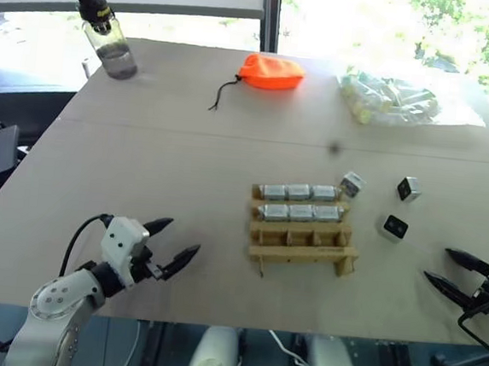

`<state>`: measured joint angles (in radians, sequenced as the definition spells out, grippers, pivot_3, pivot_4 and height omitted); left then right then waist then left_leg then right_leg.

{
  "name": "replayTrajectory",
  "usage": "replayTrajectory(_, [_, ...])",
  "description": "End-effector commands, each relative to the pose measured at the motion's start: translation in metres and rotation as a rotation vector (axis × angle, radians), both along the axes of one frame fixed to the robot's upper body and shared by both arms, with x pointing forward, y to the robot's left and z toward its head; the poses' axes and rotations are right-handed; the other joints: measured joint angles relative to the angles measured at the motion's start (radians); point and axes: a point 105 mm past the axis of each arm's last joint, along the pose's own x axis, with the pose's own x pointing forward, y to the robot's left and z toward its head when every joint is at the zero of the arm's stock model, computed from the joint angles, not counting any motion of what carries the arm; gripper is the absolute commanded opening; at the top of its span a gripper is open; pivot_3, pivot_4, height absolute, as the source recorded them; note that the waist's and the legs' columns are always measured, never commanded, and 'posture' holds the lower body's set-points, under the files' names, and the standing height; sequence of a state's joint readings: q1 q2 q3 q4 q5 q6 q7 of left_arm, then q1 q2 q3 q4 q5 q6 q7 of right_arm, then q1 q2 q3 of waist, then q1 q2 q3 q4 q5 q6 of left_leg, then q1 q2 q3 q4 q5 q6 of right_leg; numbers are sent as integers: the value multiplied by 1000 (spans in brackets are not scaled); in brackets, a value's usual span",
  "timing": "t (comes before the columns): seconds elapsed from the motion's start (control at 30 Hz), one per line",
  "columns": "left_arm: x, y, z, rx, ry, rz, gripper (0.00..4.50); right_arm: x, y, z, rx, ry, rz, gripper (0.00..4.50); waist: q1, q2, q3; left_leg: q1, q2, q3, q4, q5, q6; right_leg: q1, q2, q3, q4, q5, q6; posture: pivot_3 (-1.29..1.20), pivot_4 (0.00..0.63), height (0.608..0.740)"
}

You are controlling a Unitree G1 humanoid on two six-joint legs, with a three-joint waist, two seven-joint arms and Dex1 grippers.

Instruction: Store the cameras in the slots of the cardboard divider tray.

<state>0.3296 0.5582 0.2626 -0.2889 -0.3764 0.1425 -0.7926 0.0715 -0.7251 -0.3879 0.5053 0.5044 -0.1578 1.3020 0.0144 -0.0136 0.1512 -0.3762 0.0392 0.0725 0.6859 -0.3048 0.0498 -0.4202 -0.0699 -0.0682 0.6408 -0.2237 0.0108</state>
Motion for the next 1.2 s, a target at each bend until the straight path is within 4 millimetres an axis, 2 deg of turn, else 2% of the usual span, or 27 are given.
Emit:
replayTrajectory(0.03, [0, 1, 4, -2, -25, -21, 4485, 3, -3, 8, -29, -39, 2, 4500, 0, 0, 0, 0, 0, 0, 0, 0, 0, 0, 0, 0, 0, 0, 0, 0, 150, 726])
replayTrajectory(0.77, [-8, 3, -6, -9, 21, -2, 4485, 13, 2, 10, -37, -43, 5, 4500, 0, 0, 0, 0, 0, 0, 0, 0, 0, 0, 0, 0, 0, 0, 0, 0, 150, 726])
replayTrajectory(1.0, [-8, -1, 2, 8, 14, -50, 4485, 26, 24, 10, -60, -17, 62, 4500, -1, 1, 0, 1, 0, 0, 0, 0, 0, 0, 0, 0, 0, 0, 0, 0, 150, 726])
replayTrajectory(1.1, [-12, -3, 0, 31, 66, -136, 4485, 32, 34, 4, -134, 21, 101, 4500, -1, 0, 0, 1, 0, 0, 0, 0, 0, 0, 0, 0, 1, 0, 0, 0, 150, 726])
replayTrajectory(1.2, [-17, -6, 4, 53, 82, -232, 4485, 41, 42, 8, -133, -8, 120, 4500, -1, 0, -1, 1, 1, 0, 0, 0, 0, 0, 1, -1, 1, 0, 0, 0, 150, 726])
